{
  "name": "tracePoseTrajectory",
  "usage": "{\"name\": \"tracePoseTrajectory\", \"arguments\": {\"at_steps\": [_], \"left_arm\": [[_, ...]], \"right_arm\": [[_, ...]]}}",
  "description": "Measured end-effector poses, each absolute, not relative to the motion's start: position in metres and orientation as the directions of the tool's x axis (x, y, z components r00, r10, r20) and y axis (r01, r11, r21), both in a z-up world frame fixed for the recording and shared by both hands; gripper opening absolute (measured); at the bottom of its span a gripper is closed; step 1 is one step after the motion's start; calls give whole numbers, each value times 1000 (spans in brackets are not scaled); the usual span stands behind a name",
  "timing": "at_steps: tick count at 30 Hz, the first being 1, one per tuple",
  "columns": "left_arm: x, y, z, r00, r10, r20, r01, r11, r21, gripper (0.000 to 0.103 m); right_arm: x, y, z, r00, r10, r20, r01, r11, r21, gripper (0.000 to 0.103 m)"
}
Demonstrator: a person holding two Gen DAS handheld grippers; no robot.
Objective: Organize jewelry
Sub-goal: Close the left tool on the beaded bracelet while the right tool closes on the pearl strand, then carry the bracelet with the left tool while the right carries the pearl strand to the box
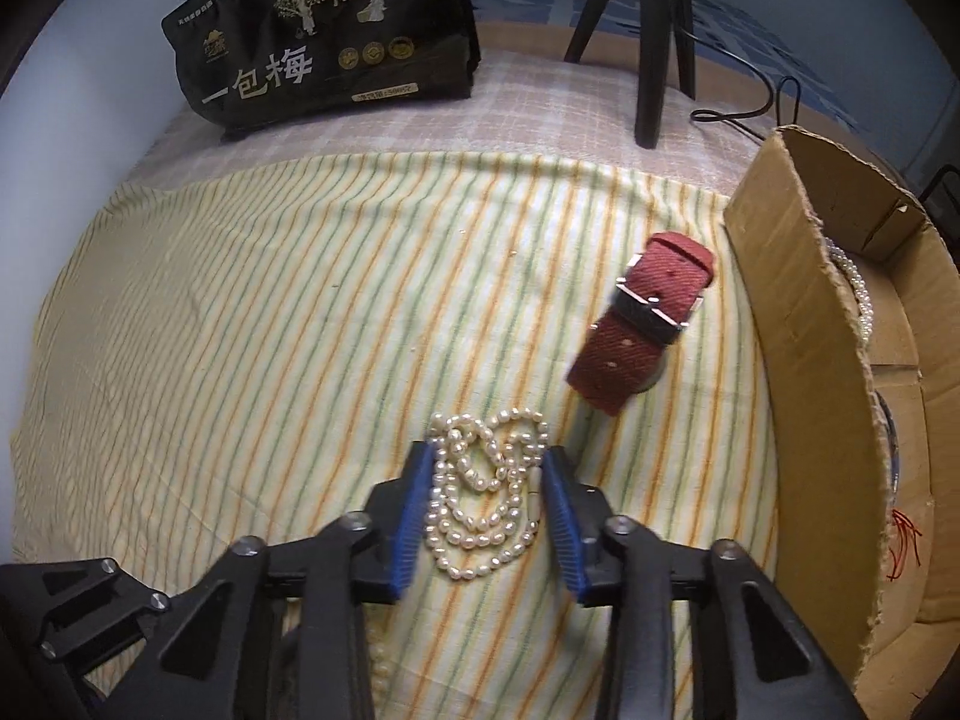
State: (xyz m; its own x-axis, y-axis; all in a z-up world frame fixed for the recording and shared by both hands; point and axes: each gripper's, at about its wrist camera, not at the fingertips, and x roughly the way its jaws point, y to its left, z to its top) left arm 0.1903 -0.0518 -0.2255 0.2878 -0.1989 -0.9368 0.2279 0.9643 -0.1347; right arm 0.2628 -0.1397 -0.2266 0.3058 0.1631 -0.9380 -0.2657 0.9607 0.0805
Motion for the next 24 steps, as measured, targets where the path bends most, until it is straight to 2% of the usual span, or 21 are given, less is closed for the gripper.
{"name": "tracePoseTrajectory", "arguments": {"at_steps": [4, 5, 11, 24], "left_arm": [[191, -49, -227, 292, -187, -938, 219, 968, -125, 8], [191, -50, -227, 294, -185, -938, 219, 968, -123, 7], [189, -46, -225, 303, -182, -936, 213, 970, -119, 6], [179, -23, -191, 366, -237, -900, 164, 968, -189, 5]], "right_arm": [[260, -142, -225, 320, 156, -935, -276, 959, 65, 22], [259, -143, -224, 324, 153, -934, -276, 959, 62, 17], [260, -146, -222, 331, 166, -929, -262, 962, 78, 8], [248, -164, -202, 342, 240, -909, -234, 958, 165, 4]]}}
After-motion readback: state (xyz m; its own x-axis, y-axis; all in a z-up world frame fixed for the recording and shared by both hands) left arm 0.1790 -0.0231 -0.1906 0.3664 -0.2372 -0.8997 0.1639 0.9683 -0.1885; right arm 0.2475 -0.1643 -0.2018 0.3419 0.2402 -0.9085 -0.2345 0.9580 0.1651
